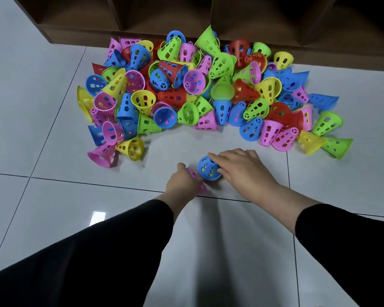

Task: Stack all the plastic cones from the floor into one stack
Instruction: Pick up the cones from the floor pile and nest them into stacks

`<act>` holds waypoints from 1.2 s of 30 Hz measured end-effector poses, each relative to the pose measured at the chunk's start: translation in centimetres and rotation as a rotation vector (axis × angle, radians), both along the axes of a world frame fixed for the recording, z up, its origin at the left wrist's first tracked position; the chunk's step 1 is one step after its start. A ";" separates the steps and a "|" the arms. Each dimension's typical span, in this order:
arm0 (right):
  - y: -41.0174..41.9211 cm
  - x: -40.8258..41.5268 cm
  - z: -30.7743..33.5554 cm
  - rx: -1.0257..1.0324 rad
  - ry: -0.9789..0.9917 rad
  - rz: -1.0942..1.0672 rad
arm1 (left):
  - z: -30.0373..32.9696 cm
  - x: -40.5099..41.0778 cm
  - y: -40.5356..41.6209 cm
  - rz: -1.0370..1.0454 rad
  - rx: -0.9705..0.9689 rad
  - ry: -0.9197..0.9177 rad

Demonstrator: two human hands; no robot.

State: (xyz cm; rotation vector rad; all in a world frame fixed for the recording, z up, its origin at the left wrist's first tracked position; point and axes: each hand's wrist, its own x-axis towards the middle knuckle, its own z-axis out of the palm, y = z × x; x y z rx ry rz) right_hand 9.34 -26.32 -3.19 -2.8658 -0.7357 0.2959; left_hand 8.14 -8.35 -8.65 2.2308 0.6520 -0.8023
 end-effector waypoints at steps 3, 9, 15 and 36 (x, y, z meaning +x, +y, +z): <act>-0.3 0.1 0.2 0.058 0.015 -0.036 | -0.1 -0.1 0.6 0.074 -0.016 0.009; -3.0 2.2 1.1 0.389 0.116 -0.399 | 4.4 3.2 1.9 0.253 -0.448 -0.498; -4.8 2.1 2.3 0.804 0.114 -0.539 | 8.8 4.2 -2.6 -0.212 -0.585 -0.730; 4.3 1.9 2.1 0.386 0.016 -0.069 | 1.4 3.7 18.9 -0.233 0.590 -0.702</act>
